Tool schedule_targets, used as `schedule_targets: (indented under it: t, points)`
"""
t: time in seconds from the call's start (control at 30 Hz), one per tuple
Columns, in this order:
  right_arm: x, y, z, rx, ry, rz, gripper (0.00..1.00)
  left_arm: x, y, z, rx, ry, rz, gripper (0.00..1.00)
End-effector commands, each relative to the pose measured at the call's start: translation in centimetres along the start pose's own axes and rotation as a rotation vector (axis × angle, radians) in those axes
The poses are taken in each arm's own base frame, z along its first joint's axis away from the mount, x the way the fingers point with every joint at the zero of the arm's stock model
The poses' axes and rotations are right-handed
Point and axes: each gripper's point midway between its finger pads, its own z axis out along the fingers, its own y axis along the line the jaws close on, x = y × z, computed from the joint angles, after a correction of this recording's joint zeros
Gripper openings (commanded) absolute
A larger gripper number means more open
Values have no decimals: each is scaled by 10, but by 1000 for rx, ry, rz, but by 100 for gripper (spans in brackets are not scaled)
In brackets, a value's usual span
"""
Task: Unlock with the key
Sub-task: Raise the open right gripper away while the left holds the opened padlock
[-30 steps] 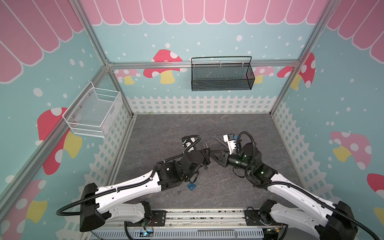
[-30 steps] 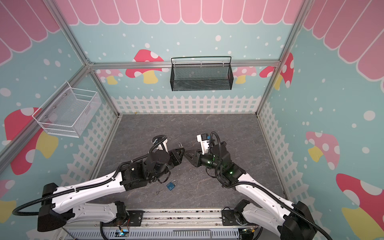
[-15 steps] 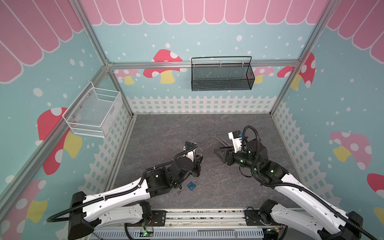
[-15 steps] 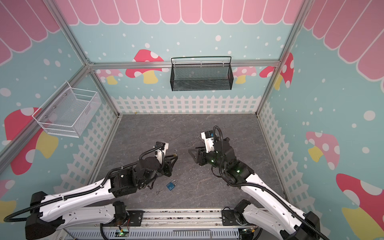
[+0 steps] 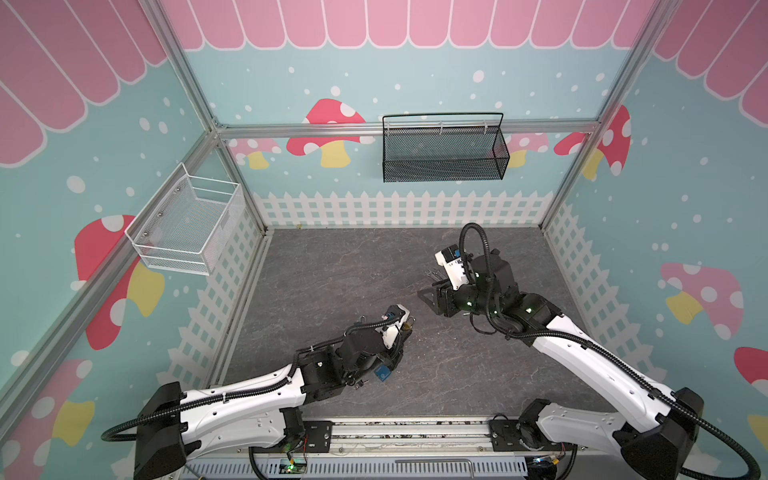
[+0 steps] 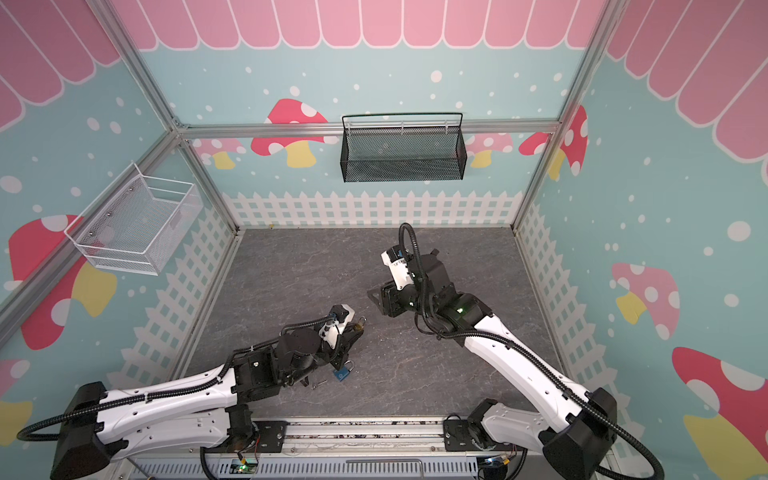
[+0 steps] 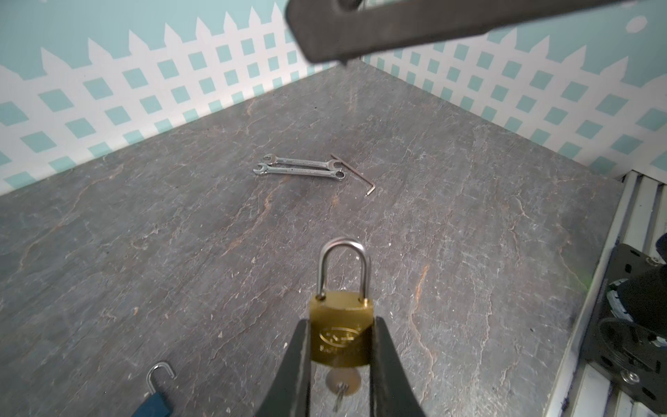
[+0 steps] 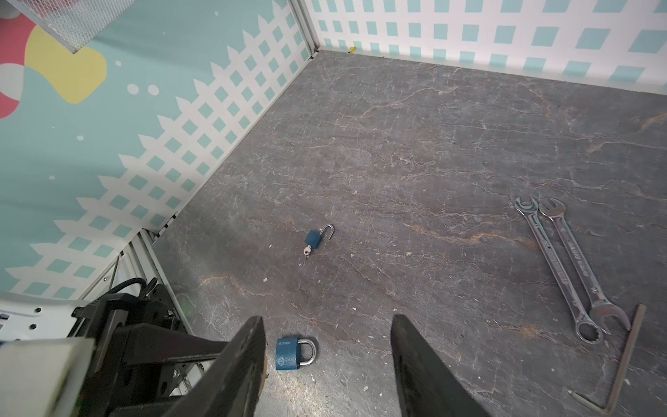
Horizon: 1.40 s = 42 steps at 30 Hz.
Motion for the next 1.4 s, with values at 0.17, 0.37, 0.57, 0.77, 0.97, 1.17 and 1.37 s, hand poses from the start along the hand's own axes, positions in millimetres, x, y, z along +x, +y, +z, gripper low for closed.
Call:
schedule_targets:
  t: [0.17,0.37,0.57,0.77,0.97,1.17,1.37]
  points:
    - [16,18,11,-75,106,-54,60,-10,3,2,-22,-53,36,0]
    - [22,13,16,-41,135,-68,60,-9,6,3,-36,-51,34,0]
    - [27,17,21,-58,163,-85,60,-8,10,2,-57,-49,36,0]
    - [35,18,30,-59,198,-102,60,-7,10,4,-63,-47,37,0]
    - [33,6,31,20,214,-105,61,-5,10,5,-64,-38,48,0]
    - [37,0,28,52,243,-125,61,-5,11,3,-66,-47,45,0]
    - [45,6,23,15,263,-152,61,-6,12,1,-68,-56,36,0]
